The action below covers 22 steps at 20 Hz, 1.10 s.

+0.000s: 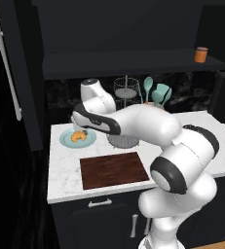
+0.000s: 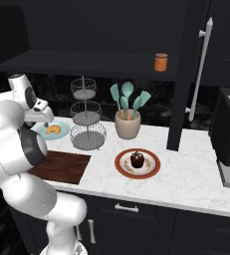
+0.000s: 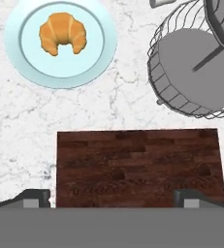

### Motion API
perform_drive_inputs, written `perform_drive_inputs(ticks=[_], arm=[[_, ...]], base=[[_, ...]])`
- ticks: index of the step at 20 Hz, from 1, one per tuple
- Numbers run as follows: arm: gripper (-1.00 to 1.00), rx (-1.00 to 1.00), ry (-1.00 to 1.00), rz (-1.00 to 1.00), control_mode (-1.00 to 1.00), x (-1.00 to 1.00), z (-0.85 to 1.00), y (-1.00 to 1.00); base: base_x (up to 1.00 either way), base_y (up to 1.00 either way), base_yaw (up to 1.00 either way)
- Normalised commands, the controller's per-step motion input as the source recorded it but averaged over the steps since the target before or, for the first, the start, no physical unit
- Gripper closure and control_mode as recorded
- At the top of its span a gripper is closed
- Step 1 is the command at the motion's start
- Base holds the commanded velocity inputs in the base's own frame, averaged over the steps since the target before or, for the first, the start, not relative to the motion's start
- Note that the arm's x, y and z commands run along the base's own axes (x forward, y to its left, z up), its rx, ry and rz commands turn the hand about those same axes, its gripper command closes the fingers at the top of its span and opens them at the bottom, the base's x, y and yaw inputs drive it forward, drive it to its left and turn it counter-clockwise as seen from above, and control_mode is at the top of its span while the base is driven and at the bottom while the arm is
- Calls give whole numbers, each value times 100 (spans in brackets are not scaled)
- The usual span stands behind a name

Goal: From the different types of pastries on the counter, select a croissant and place it on the cutting board. Then retrieve a jar of jam from the cabinet and place it alongside the croissant on the cutting board.

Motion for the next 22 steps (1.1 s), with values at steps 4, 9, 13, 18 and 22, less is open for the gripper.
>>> perform_drive_inputs(ticks=[4, 9, 13, 18, 22], arm=[[-100, 2, 0, 0, -100, 13, -16, 10], [-100, 1, -5, -20, -100, 10, -17, 32], [-100, 0, -10, -35, -100, 13, -6, 26], [-100, 3, -6, -36, -100, 35, 0, 7], [-100, 8, 0, -27, -100, 22, -7, 0]], base=[[0, 0, 0], [0, 0, 0], [0, 0, 0], [0, 0, 0], [0, 0, 0]])
